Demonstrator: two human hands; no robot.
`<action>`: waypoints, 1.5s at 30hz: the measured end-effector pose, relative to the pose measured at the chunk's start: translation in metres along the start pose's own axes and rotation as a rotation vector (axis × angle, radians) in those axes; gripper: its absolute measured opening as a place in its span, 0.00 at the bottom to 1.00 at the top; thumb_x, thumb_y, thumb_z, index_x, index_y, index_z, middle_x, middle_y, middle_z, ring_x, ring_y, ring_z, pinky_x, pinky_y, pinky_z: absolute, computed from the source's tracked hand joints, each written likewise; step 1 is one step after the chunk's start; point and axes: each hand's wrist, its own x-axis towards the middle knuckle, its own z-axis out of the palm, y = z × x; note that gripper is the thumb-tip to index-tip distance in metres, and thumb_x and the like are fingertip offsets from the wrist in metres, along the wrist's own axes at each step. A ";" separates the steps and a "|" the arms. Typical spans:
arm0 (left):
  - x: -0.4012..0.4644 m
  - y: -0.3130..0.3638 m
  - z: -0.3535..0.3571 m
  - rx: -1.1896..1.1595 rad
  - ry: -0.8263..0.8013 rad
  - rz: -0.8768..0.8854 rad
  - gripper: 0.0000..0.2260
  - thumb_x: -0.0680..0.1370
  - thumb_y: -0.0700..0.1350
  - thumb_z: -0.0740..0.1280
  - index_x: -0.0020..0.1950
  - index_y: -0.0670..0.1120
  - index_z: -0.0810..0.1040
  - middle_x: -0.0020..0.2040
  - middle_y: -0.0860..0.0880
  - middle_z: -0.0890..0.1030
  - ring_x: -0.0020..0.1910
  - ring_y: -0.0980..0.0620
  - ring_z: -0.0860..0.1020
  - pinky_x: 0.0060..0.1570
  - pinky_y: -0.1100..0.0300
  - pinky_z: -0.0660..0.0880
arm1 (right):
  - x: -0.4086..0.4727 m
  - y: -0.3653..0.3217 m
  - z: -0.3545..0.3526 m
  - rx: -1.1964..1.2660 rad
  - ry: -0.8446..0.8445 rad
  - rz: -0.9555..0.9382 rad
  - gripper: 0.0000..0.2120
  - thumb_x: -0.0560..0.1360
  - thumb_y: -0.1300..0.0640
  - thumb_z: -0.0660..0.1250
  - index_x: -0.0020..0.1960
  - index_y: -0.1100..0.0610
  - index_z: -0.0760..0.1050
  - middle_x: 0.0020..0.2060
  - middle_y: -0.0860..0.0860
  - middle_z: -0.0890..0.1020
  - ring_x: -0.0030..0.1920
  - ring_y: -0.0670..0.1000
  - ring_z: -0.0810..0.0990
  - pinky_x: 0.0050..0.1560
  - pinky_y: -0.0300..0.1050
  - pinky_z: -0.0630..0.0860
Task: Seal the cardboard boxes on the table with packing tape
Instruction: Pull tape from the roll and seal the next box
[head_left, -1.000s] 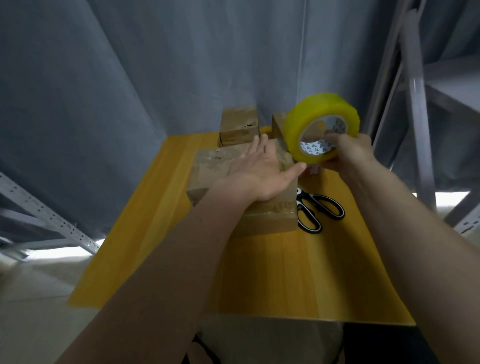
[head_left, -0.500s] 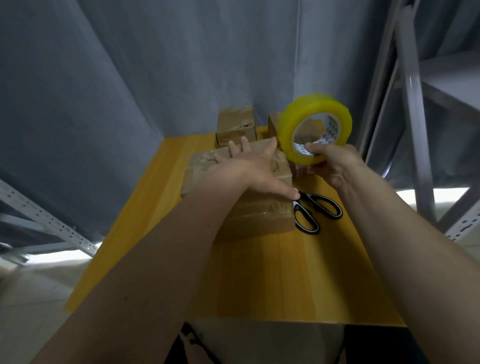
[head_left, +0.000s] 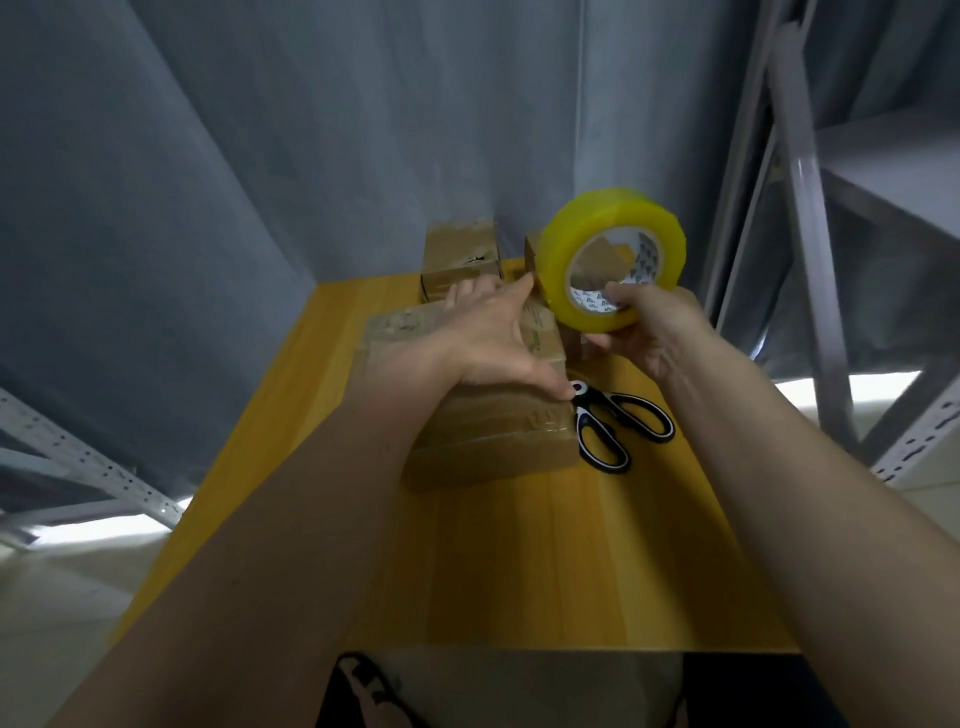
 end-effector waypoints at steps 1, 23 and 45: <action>-0.002 -0.002 -0.002 -0.040 0.019 0.008 0.59 0.58 0.69 0.75 0.79 0.54 0.46 0.77 0.48 0.54 0.75 0.44 0.52 0.72 0.46 0.54 | -0.003 -0.003 0.003 -0.006 0.001 -0.018 0.06 0.75 0.66 0.68 0.48 0.58 0.72 0.46 0.57 0.80 0.42 0.55 0.82 0.31 0.47 0.79; -0.053 -0.078 0.012 -0.902 0.164 -0.065 0.58 0.48 0.65 0.80 0.73 0.51 0.61 0.67 0.53 0.73 0.65 0.54 0.72 0.68 0.51 0.69 | -0.069 -0.008 0.128 -0.534 -0.217 -0.437 0.15 0.73 0.59 0.70 0.58 0.64 0.75 0.46 0.60 0.80 0.40 0.56 0.80 0.33 0.48 0.79; -0.059 -0.093 0.030 -0.954 0.155 0.006 0.64 0.51 0.64 0.80 0.78 0.59 0.47 0.77 0.55 0.58 0.73 0.56 0.60 0.71 0.55 0.63 | -0.051 -0.031 0.106 -0.808 0.075 -0.616 0.18 0.76 0.53 0.65 0.63 0.60 0.72 0.59 0.58 0.78 0.60 0.60 0.76 0.60 0.55 0.74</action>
